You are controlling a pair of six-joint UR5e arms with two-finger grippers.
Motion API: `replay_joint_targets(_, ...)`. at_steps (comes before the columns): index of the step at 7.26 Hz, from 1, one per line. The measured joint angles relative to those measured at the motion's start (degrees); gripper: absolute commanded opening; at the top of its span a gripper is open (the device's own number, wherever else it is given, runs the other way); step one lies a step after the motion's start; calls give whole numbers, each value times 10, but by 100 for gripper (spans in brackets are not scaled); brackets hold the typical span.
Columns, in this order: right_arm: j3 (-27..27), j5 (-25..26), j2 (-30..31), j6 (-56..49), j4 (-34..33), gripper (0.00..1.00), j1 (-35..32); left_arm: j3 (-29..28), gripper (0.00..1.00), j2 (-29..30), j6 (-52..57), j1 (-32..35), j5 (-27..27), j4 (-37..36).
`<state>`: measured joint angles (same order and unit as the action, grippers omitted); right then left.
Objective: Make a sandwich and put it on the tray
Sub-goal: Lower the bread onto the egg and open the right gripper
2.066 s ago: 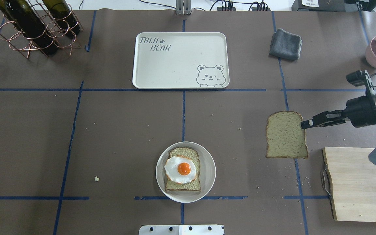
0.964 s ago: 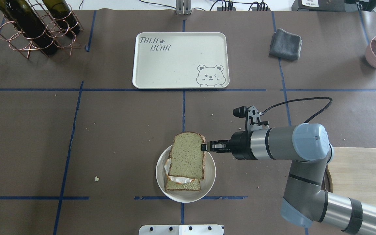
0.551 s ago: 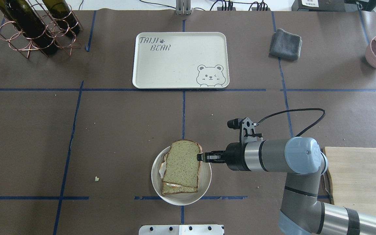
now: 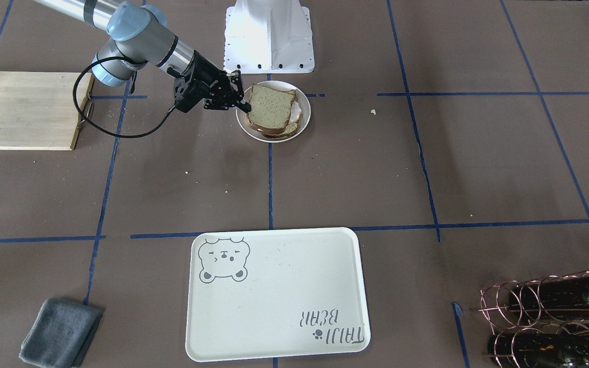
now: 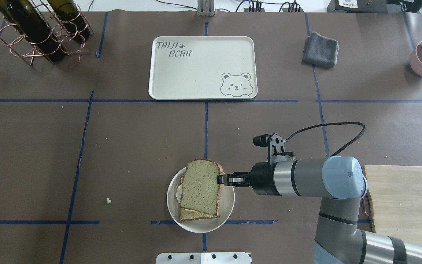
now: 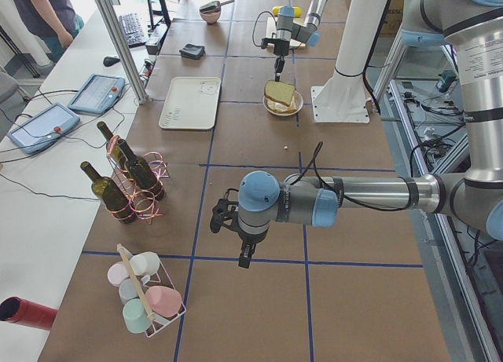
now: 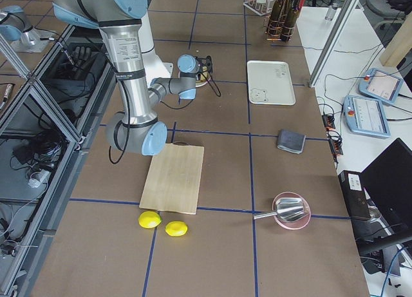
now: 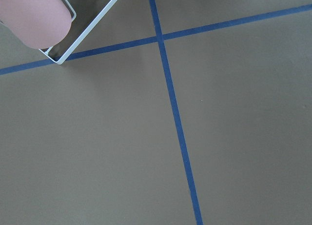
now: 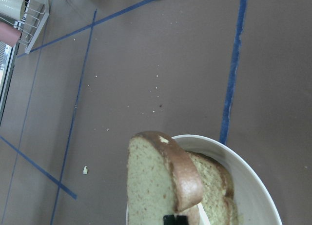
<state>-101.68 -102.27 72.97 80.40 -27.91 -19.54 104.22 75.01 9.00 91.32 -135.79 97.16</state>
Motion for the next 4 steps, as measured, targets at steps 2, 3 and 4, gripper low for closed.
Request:
replay_joint_targets(2, -11, -14, 0, -1, 0, 0, -2, -1, 100, 0, 0, 0, -1, 5)
replay_joint_targets(3, -12, -18, -1, -2, 0, 0, -2, -1, 100, 0, 0, 0, -1, 6)
replay_joint_targets(4, -7, -20, -3, -4, 0, 0, -2, -1, 100, 0, 0, 0, -1, 7)
